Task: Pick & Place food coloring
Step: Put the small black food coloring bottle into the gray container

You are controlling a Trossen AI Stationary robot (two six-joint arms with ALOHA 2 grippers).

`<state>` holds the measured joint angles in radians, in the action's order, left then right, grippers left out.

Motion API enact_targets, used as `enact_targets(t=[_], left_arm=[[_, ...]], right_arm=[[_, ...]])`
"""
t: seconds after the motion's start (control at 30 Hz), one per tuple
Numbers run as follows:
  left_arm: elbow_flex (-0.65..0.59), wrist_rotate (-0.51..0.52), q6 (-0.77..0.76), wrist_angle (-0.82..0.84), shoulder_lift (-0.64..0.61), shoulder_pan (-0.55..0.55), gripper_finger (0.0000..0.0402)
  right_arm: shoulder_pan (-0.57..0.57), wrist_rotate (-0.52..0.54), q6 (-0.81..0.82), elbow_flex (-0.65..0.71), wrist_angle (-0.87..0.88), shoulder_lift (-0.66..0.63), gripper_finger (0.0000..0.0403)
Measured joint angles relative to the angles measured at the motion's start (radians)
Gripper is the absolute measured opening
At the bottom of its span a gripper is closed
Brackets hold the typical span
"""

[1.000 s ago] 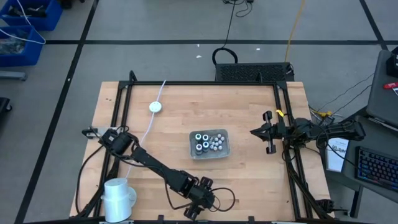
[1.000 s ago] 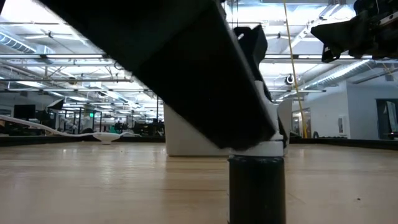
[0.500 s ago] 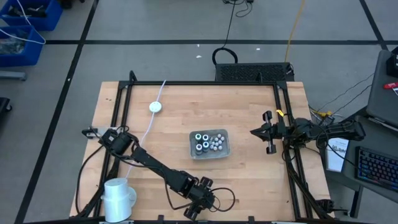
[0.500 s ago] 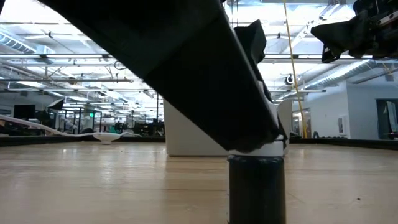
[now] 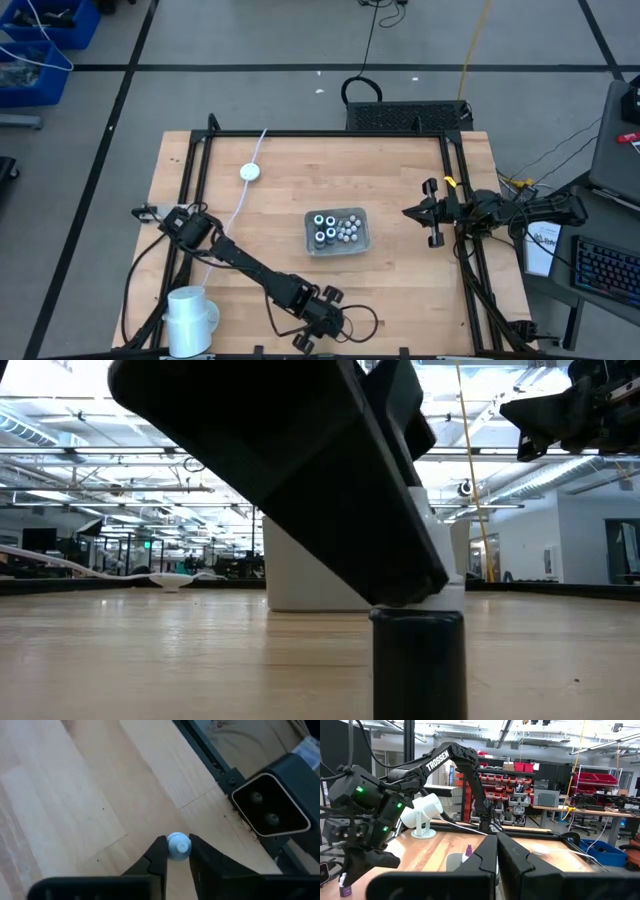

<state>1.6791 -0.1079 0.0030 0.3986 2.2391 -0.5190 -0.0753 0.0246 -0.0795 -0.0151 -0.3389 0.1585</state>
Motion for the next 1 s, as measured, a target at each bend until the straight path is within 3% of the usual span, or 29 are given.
enact_targets(t=[0.3, 0.6, 0.73, 1.0], left_arm=[[-0.001, 0.041, 0.107, 0.101, -0.107, 0.007, 0.0055], [-0.038, 0.169, 0.144, 0.339, -0.414, 0.043, 0.0055], [-0.228, 0.192, 0.156, 0.225, -0.621, 0.083, 0.0055], [-0.816, 0.191, 0.157, -0.266, -1.051, 0.236, 0.0055]], right_arm=[[0.000, -0.002, 0.000, 0.000, 0.002, 0.000, 0.0004], [0.000, -0.005, 0.043, 0.000, -0.003, 0.000, 0.0004], [0.000, -0.031, 0.061, 0.000, -0.025, 0.000, 0.0004], [-0.001, -0.031, 0.082, 0.000, -0.038, 0.000, 0.0004]])
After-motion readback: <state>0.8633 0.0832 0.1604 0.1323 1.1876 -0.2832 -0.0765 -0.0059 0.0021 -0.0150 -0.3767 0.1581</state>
